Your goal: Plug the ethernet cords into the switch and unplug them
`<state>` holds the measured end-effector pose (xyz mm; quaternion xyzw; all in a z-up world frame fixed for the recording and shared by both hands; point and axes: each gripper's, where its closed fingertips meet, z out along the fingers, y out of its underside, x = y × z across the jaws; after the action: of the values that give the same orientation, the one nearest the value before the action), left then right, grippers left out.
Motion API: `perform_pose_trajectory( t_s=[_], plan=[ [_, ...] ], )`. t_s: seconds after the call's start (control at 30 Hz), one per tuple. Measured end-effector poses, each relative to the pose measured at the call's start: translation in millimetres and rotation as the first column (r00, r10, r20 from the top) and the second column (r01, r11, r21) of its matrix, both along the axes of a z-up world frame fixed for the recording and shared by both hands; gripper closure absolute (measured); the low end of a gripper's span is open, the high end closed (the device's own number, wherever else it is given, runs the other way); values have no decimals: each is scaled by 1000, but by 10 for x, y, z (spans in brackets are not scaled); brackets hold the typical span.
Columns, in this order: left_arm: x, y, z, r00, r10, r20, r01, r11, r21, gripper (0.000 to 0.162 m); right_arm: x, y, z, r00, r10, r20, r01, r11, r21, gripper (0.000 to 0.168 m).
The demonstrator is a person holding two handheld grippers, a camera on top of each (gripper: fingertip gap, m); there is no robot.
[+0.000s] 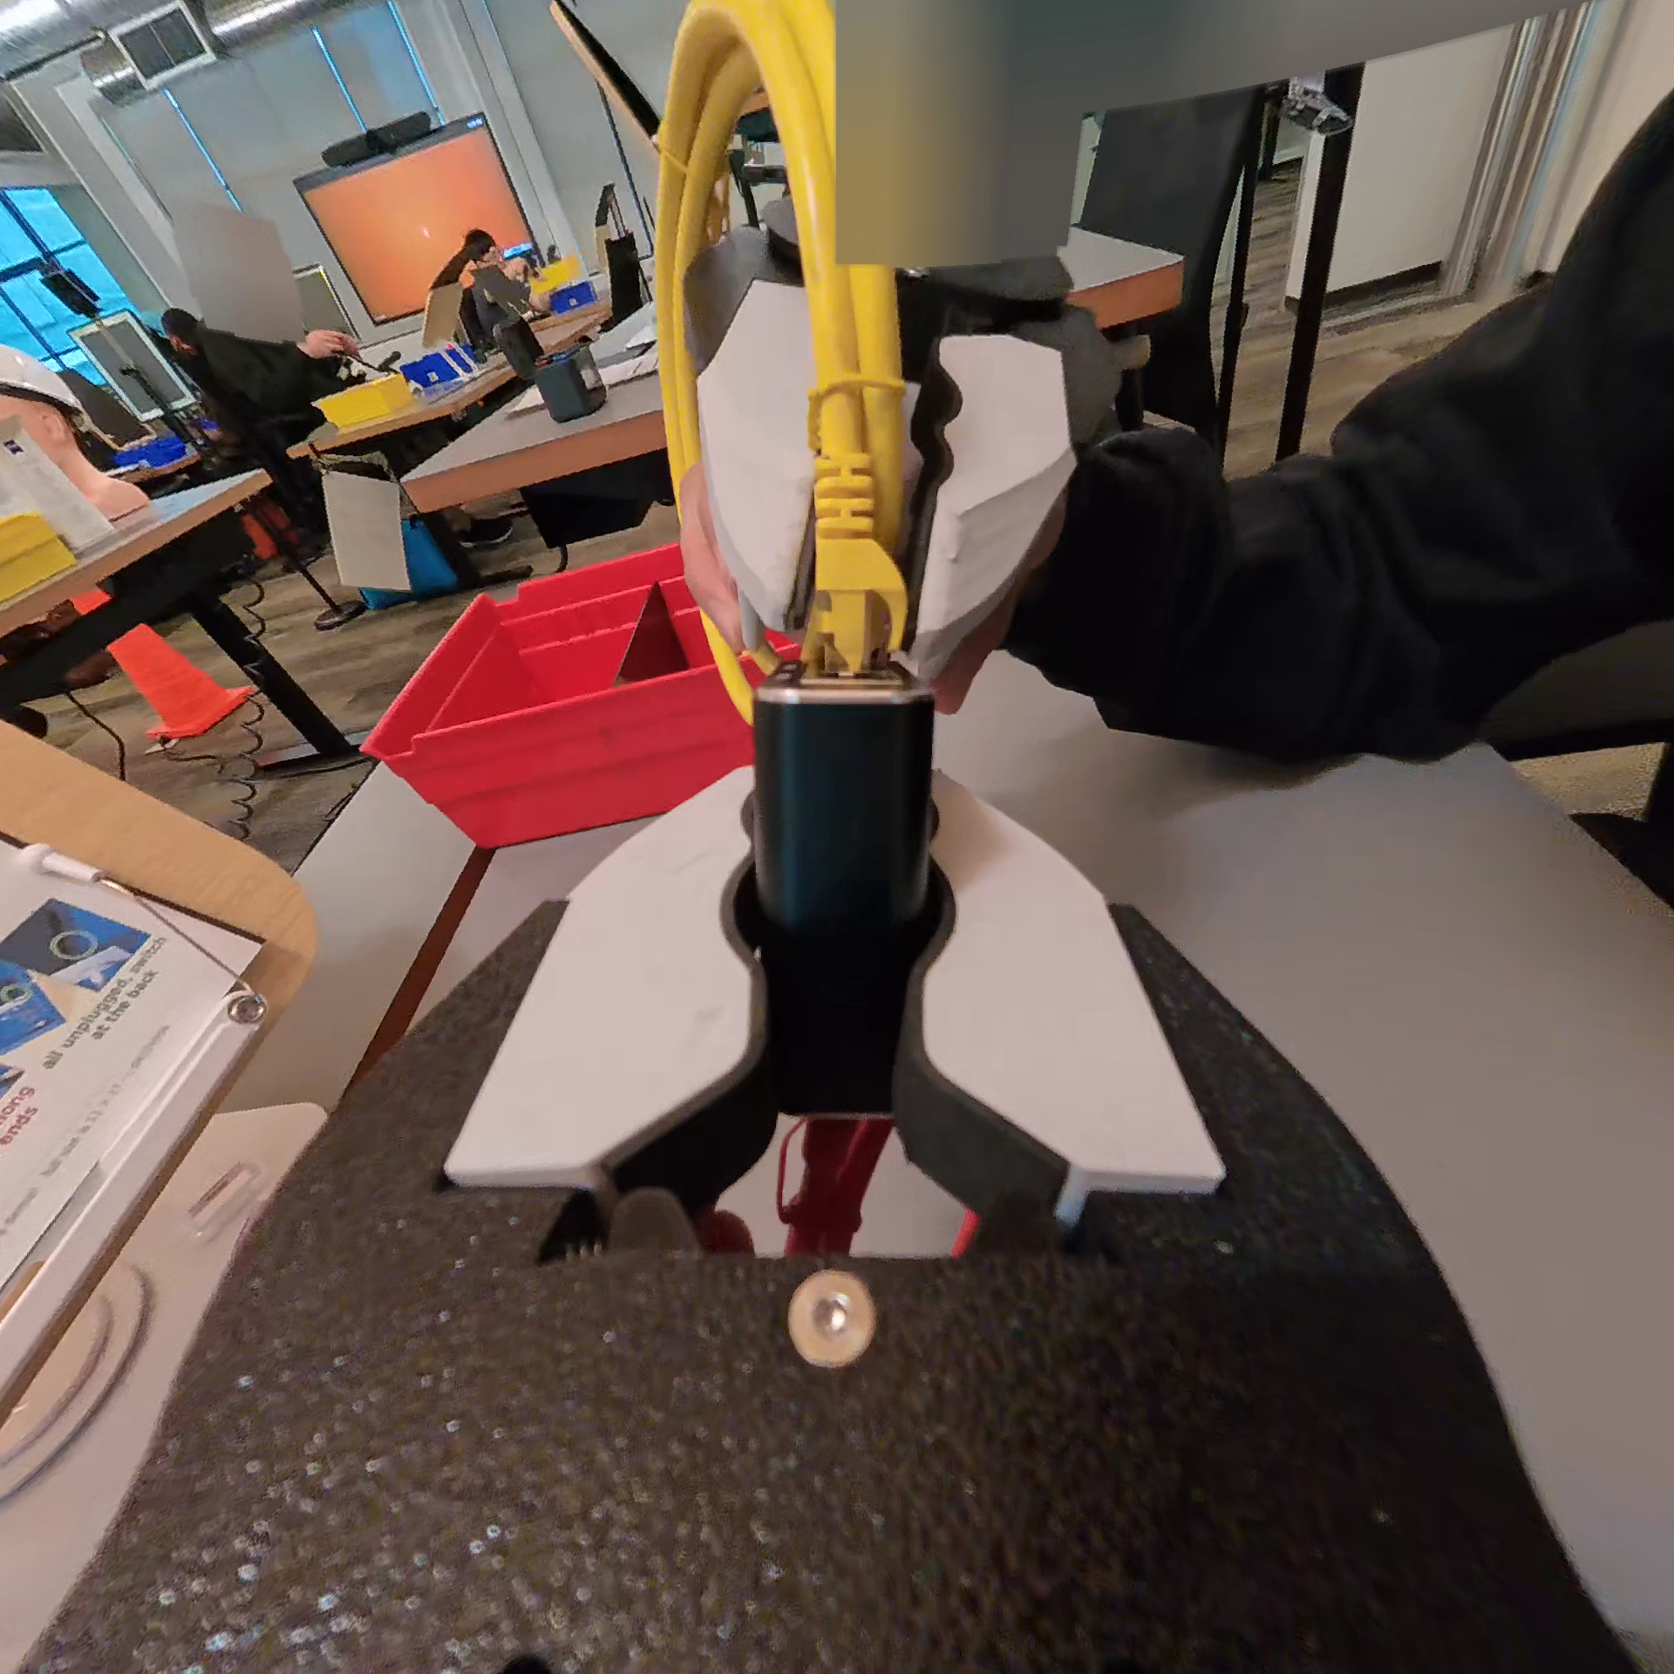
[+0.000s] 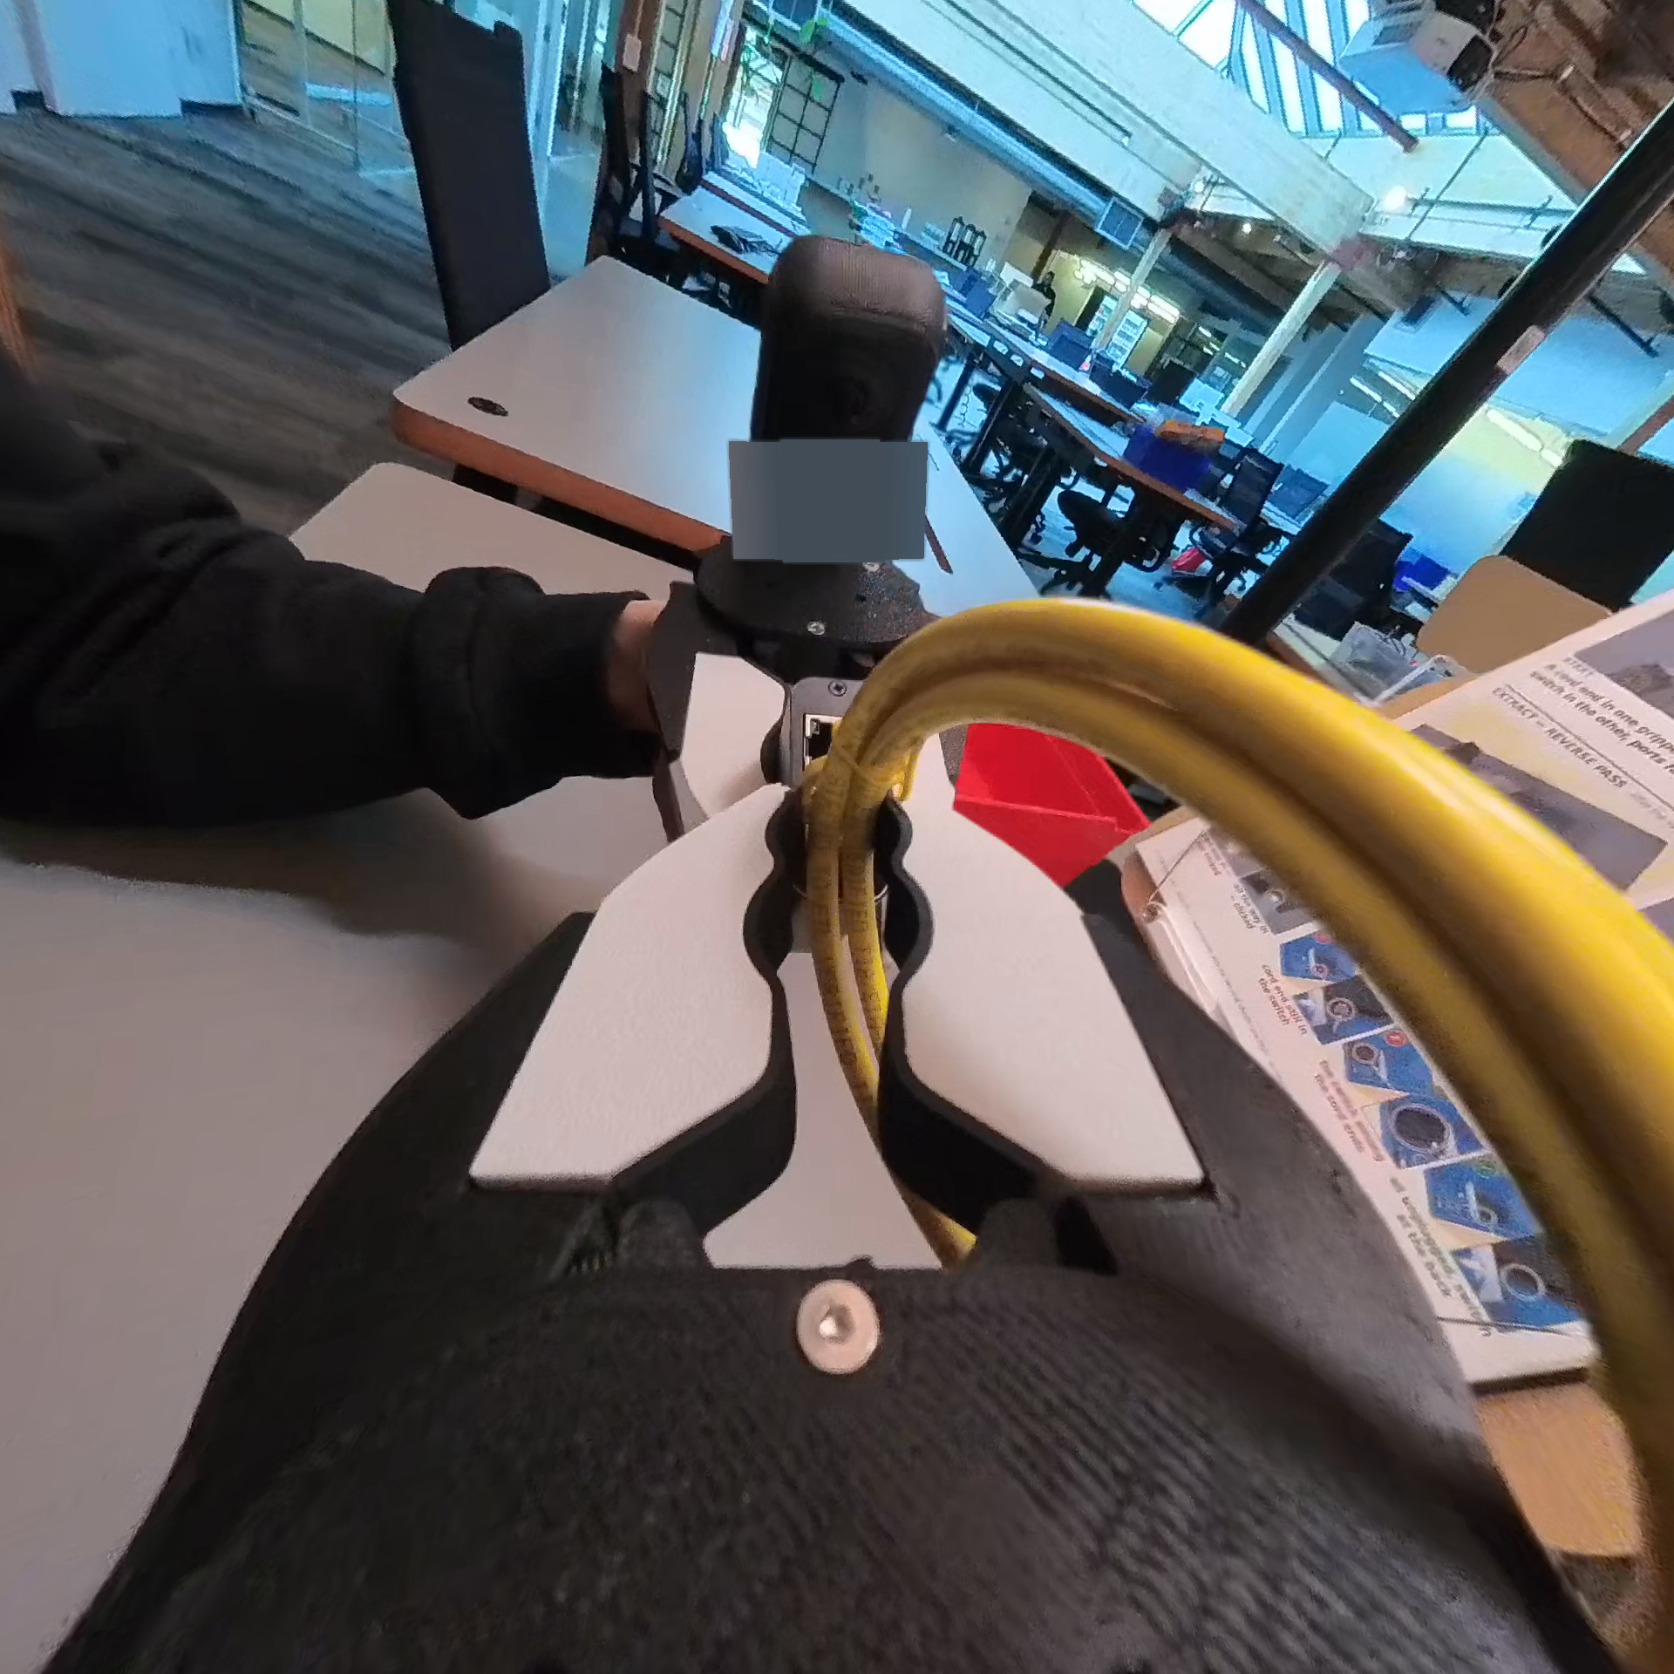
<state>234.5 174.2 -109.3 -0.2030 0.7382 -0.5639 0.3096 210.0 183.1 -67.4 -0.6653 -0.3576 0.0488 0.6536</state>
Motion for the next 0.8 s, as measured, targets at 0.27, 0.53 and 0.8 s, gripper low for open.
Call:
perform_pose_trajectory(
  t_s=[0.27,0.53,0.8],
  plan=[
    [46,9,-37,999,43,-10,-42,998,51,135,43,3,-44,1000,3,-5,-3,1000,-2,150],
    [17,-37,4,999,41,18,-43,994,97,136,-1,-65,-15,997,7,79,-8,1000,19,149],
    [-30,-93,26,1000,11,23,-13,994,109,135,-74,-69,-20,991,-8,130,6,1000,19,146]
  ],
)
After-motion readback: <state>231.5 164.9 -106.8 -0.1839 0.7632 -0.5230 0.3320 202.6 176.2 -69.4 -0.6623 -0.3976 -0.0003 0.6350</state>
